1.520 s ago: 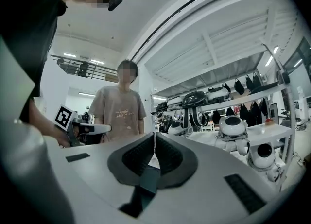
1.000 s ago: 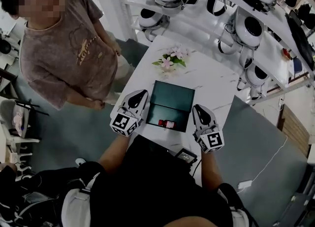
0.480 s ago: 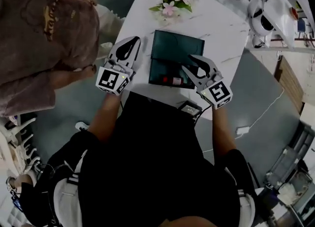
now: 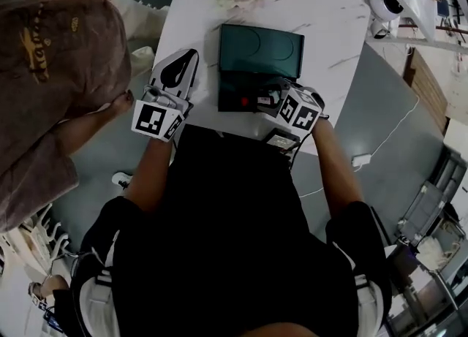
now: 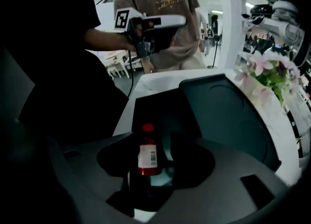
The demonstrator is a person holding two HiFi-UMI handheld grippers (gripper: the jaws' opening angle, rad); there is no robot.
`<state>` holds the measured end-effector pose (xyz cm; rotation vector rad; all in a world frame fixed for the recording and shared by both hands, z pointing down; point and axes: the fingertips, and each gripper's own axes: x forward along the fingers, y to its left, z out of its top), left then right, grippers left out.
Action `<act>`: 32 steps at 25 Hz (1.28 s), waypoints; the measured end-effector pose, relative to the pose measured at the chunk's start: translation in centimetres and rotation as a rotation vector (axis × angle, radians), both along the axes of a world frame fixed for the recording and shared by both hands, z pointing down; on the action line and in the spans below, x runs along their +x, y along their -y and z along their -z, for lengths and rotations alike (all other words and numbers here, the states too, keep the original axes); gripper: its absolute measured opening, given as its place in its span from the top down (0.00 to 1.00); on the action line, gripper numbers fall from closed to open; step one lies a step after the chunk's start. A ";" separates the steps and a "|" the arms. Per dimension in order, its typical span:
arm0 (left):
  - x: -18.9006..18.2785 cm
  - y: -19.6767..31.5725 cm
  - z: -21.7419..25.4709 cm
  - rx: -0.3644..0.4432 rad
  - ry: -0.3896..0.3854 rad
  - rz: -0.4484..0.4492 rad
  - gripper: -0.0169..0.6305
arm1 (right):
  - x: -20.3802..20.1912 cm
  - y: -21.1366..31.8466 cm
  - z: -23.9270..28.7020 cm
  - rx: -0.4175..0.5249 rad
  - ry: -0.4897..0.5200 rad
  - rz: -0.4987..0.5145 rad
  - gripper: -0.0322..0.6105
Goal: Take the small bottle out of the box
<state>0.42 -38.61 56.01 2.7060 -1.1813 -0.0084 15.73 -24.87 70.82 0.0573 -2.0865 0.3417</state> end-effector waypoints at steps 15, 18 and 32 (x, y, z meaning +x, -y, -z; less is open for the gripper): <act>0.0 -2.2 -1.5 -0.048 -0.018 -0.006 0.95 | 1.7 -1.8 -3.9 -0.151 -0.188 0.110 0.56; 0.1 -2.3 -1.6 -0.050 -0.023 -0.005 0.95 | 1.6 -1.6 -4.3 -0.175 -0.207 0.096 0.52; -2.0 -2.6 -2.5 -0.068 -0.006 0.034 0.95 | 1.3 -1.5 -6.7 0.065 -0.258 0.162 0.57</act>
